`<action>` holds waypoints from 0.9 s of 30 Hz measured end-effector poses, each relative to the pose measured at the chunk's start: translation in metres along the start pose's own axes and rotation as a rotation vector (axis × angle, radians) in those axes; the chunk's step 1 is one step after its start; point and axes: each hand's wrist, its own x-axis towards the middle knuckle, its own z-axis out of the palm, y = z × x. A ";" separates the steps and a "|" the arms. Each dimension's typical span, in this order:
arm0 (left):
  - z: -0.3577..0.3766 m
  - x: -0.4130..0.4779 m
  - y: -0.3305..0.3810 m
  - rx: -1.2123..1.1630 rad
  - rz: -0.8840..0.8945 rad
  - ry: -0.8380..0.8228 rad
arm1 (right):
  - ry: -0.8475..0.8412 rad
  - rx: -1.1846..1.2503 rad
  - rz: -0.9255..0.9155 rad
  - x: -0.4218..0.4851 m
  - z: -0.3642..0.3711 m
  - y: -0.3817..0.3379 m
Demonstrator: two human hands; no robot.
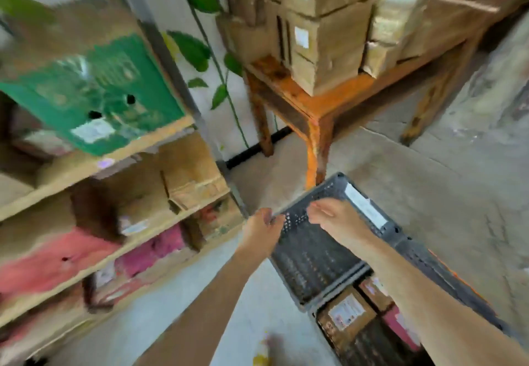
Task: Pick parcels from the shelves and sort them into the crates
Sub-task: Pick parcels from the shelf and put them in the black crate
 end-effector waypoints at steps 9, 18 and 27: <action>-0.296 -0.153 -0.032 -0.220 0.137 0.619 | -0.246 -0.195 -0.640 -0.100 0.175 -0.273; -0.504 -0.274 -0.126 -0.302 0.198 0.995 | -0.308 -0.077 -0.970 -0.198 0.348 -0.414; -0.622 -0.282 -0.154 -0.316 0.300 1.031 | -0.213 -0.144 -1.136 -0.213 0.443 -0.500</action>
